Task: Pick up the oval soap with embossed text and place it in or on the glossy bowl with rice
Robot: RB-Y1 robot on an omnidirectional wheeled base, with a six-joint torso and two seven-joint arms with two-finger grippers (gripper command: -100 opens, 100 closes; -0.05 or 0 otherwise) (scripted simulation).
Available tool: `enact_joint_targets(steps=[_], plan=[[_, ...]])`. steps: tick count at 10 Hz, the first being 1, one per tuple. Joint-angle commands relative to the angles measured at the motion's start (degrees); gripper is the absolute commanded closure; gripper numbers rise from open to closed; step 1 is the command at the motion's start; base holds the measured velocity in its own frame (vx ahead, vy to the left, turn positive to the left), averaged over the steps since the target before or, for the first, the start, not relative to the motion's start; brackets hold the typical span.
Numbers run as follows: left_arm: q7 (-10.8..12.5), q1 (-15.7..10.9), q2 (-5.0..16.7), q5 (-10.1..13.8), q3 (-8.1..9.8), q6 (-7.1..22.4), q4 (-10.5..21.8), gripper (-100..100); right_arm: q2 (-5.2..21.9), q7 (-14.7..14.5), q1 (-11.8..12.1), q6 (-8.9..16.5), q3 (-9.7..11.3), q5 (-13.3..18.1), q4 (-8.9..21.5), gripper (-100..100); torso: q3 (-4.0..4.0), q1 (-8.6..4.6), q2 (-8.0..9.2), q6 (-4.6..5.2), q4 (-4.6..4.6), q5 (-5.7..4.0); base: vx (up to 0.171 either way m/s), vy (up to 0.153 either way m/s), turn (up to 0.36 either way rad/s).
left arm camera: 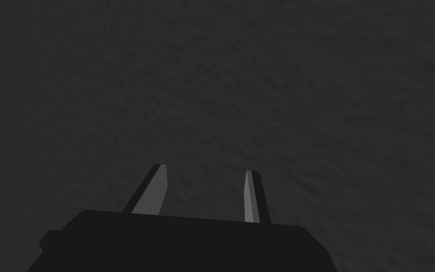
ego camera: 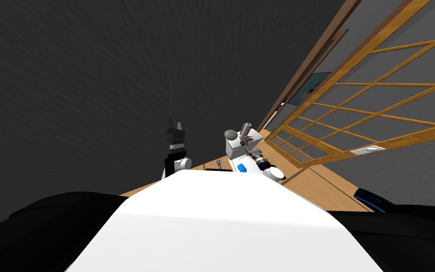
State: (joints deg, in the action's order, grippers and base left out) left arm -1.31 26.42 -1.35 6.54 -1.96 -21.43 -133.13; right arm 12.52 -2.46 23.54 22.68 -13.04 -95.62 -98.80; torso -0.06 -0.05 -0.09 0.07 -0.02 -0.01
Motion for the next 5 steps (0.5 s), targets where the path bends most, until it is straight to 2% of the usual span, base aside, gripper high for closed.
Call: enact_joint_targets(steps=[1,2,3,4,5], plan=[[0.0,0.0,0.0,0.0,0.00,0.0,0.0,0,-0.4,0.4,-0.1,2.3,-0.5,-2.9,1.5,-100,0.00,0.00,0.00,0.00,0.00,0.00,0.009,-0.031,0.102],[0.0,0.0,0.0,0.0,0.00,0.0,0.0,0,-0.4,0.4,-0.1,2.3,-0.5,-4.4,1.5,-100,0.00,-0.01,0.00,-0.03,0.00,0.00,0.010,-0.027,0.068],[0.0,0.0,0.0,0.0,0.00,0.0,0.0,0,-1.0,0.3,-0.2,4.2,-0.9,-6.1,2.9,-100,0.00,0.01,0.01,-0.01,0.00,0.00,0.013,-0.026,0.123],[0.0,0.0,0.0,0.0,0.00,0.0,0.0,0,-1.0,0.3,-0.2,4.2,-0.9,-7.6,2.9,-100,0.00,0.01,0.00,-0.02,0.00,0.00,0.010,-0.026,0.094],[0.0,0.0,0.0,0.0,0.00,0.0,0.0,0,-1.8,0.2,-0.4,6.0,-1.3,-9.5,4.2,-100,0.00,0.02,0.00,-0.01,0.00,0.00,0.012,-0.029,0.118]])
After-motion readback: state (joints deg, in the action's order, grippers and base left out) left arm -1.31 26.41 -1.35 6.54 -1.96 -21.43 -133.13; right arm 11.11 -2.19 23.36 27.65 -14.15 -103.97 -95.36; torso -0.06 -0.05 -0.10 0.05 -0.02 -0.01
